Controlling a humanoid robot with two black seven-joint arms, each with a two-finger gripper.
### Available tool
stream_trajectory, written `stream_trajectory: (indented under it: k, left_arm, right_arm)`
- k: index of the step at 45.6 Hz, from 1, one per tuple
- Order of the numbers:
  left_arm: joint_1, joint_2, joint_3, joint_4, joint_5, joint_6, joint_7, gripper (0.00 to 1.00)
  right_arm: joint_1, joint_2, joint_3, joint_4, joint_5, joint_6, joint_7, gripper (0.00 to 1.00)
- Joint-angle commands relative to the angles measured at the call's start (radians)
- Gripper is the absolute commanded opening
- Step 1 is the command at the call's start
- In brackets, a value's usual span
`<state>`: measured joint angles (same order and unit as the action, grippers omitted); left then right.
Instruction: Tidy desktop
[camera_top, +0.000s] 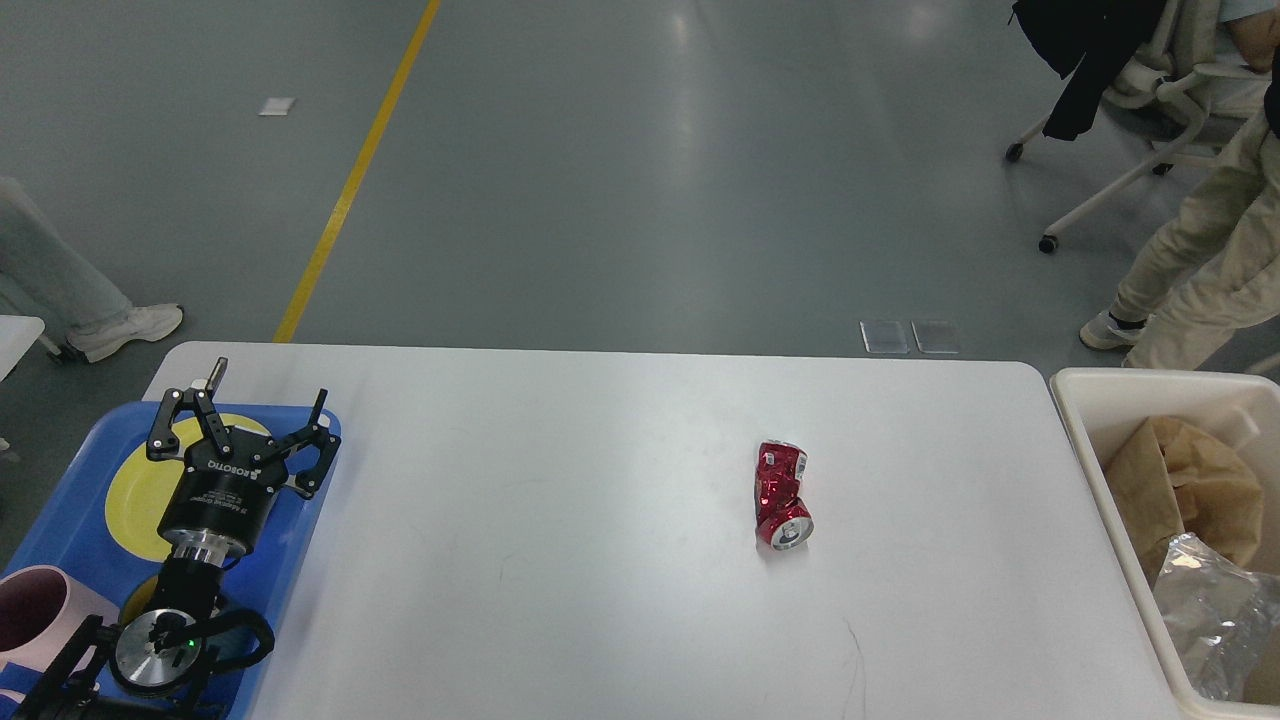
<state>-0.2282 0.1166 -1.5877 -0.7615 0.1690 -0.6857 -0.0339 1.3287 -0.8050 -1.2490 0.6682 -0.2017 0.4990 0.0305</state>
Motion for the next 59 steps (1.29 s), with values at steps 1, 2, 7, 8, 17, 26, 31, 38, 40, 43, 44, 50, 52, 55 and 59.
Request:
stream_trajectory:
  k: [1, 2, 7, 8, 17, 26, 31, 38, 40, 43, 44, 50, 52, 55, 59]
  left_arm:
    - [0.000, 0.000, 0.000, -0.001, 0.000, 0.000, 0.000, 0.97]
    - [0.000, 0.000, 0.000, -0.001, 0.000, 0.000, 0.000, 0.97]
    - [0.000, 0.000, 0.000, -0.001, 0.001, -0.002, 0.000, 0.97]
    - [0.000, 0.000, 0.000, -0.001, 0.001, 0.000, 0.000, 0.97]
    - [0.000, 0.000, 0.000, -0.001, 0.001, 0.000, 0.000, 0.97]
    - [0.000, 0.000, 0.000, -0.001, 0.001, 0.000, 0.000, 0.97]
    - [0.000, 0.000, 0.000, -0.001, 0.000, -0.002, 0.000, 0.97]
    - [0.000, 0.000, 0.000, -0.001, 0.000, 0.000, 0.000, 0.97]
    - [0.000, 0.000, 0.000, -0.001, 0.001, -0.002, 0.000, 0.96]
    - [0.000, 0.000, 0.000, -0.001, 0.000, 0.000, 0.000, 0.97]
    - [0.000, 0.000, 0.000, -0.001, 0.000, 0.000, 0.000, 0.97]
    - [0.000, 0.000, 0.000, -0.001, 0.000, 0.000, 0.000, 0.97]
    - [0.000, 0.000, 0.000, -0.001, 0.001, 0.000, 0.000, 0.97]
    - [0.000, 0.000, 0.000, -0.001, 0.001, 0.000, 0.000, 0.97]
    - [0.000, 0.000, 0.000, -0.001, 0.001, 0.000, 0.000, 0.97]
  right_arm:
    - [-0.319, 0.062, 0.190, -0.244, 0.005, -0.066, -0.001, 0.00]
    - [-0.372, 0.090, 0.215, -0.278, 0.005, -0.088, -0.001, 0.00]
    - [-0.597, 0.207, 0.289, -0.467, 0.012, -0.201, -0.003, 0.00]
    - [-0.626, 0.230, 0.298, -0.499, 0.013, -0.220, -0.003, 0.00]
    - [-0.819, 0.377, 0.315, -0.604, 0.013, -0.418, -0.031, 0.00]
    - [-0.841, 0.398, 0.329, -0.604, 0.015, -0.455, -0.046, 0.00]
    - [-0.841, 0.400, 0.338, -0.604, 0.015, -0.459, -0.046, 0.00]
    - [-0.841, 0.402, 0.339, -0.604, 0.015, -0.513, -0.043, 0.99]
    - [-0.841, 0.408, 0.341, -0.602, 0.013, -0.528, -0.041, 1.00]
    - [-0.842, 0.417, 0.342, -0.601, 0.015, -0.554, -0.041, 1.00]
    - [-0.842, 0.417, 0.342, -0.599, 0.015, -0.554, -0.041, 1.00]
    - [-0.842, 0.420, 0.339, -0.602, 0.013, -0.560, -0.041, 1.00]
    - [-0.841, 0.417, 0.339, -0.602, 0.013, -0.560, -0.041, 1.00]
    - [-0.835, 0.411, 0.341, -0.592, 0.013, -0.563, -0.037, 1.00]
    - [-0.821, 0.406, 0.344, -0.585, 0.015, -0.563, -0.037, 1.00]
